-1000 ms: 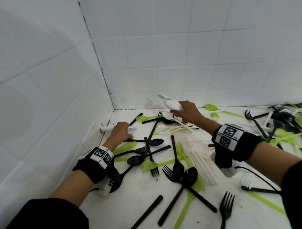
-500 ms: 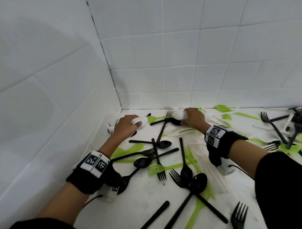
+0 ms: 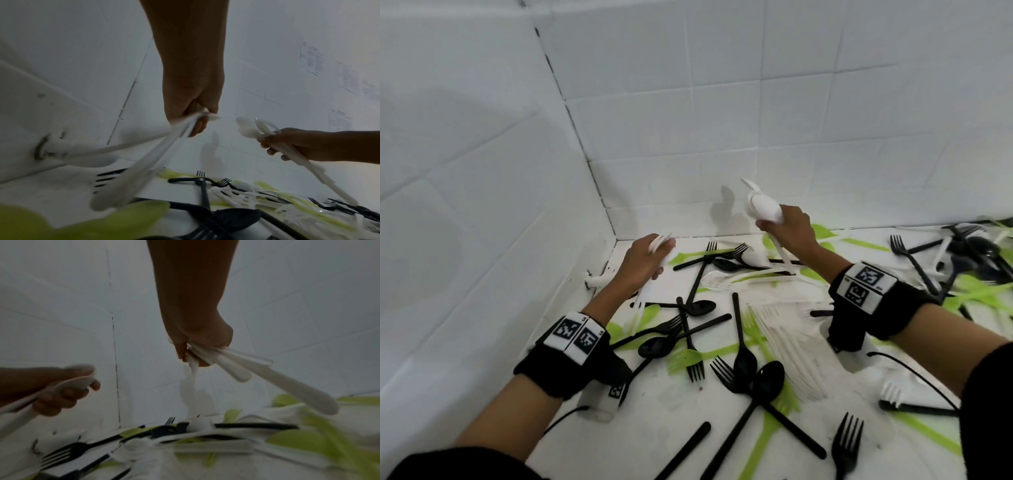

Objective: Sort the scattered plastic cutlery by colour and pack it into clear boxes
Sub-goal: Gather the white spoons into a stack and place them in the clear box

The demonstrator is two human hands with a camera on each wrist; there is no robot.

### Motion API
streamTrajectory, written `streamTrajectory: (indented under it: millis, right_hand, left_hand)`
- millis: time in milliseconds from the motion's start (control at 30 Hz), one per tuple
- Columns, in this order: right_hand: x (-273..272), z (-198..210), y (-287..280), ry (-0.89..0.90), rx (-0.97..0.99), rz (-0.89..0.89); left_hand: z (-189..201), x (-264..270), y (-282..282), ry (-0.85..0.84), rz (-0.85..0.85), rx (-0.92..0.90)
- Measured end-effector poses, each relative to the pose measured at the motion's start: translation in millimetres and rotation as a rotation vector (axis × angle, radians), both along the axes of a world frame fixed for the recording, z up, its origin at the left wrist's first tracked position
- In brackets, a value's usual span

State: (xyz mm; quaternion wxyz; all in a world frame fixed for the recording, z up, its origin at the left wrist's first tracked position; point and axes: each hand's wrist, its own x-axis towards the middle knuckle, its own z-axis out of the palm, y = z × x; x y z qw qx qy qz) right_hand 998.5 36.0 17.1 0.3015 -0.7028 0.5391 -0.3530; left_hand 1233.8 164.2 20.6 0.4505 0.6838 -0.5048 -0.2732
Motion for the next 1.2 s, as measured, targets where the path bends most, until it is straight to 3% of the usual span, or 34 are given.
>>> streamTrajectory:
  millis: [133, 267, 333, 433, 533, 700, 867, 1000, 1200]
  right_hand:
    - [-36, 19, 17, -0.262, 0.014, 0.000]
    - [-81, 35, 32, -0.294, -0.030, -0.024]
    - [-84, 38, 36, -0.292, -0.012, -0.031]
    - [-102, 45, 44, -0.261, -0.005, -0.040]
    - [-119, 47, 50, -0.221, 0.041, -0.024]
    - [-142, 42, 44, -0.214, 0.111, -0.029]
    - [-141, 24, 24, -0.242, 0.218, 0.029]
    - [-127, 12, 17, -0.242, 0.279, 0.073]
    - [-113, -5, -11, -0.010, 0.156, 0.087]
  left_hand:
    - [-5, -17, -17, 0.041, -0.026, 0.106]
    - [-10, -60, -47, 0.092, -0.141, 0.172]
    - [-16, -69, -59, 0.047, -0.096, 0.183]
    - [-26, -94, -84, -0.178, -0.105, 0.174]
    - [-37, -108, -102, -0.525, -0.274, 0.204]
    - [-54, -110, -119, -0.721, -0.437, 0.280]
    - [-48, -105, -112, -0.673, -0.327, 0.190]
    - [-43, -99, -101, -0.627, -0.335, 0.144]
    - [-32, -79, -84, -0.581, -0.279, 0.149]
